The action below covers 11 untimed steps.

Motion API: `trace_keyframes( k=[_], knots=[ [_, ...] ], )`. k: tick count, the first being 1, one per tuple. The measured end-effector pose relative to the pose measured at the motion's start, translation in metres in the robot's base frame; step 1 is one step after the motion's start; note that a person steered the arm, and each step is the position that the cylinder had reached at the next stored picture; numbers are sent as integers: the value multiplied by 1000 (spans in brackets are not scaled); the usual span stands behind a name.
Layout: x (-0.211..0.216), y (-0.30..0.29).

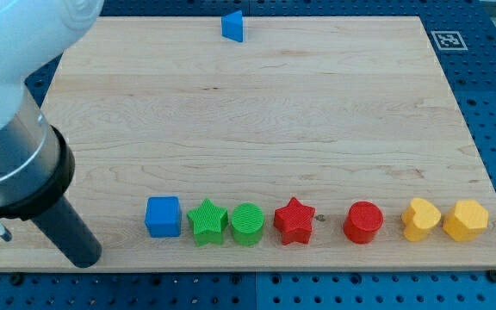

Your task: Push blue cube towards center

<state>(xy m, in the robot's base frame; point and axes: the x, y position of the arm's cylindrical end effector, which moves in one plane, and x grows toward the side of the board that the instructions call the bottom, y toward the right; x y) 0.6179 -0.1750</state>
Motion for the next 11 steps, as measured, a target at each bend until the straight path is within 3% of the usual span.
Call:
trace_keyframes(
  k=[2,5,9,10,11],
  knots=[
    [-14,42],
    [-72,107],
    [-195,98],
    [-224,69],
    [-225,30]
  ],
)
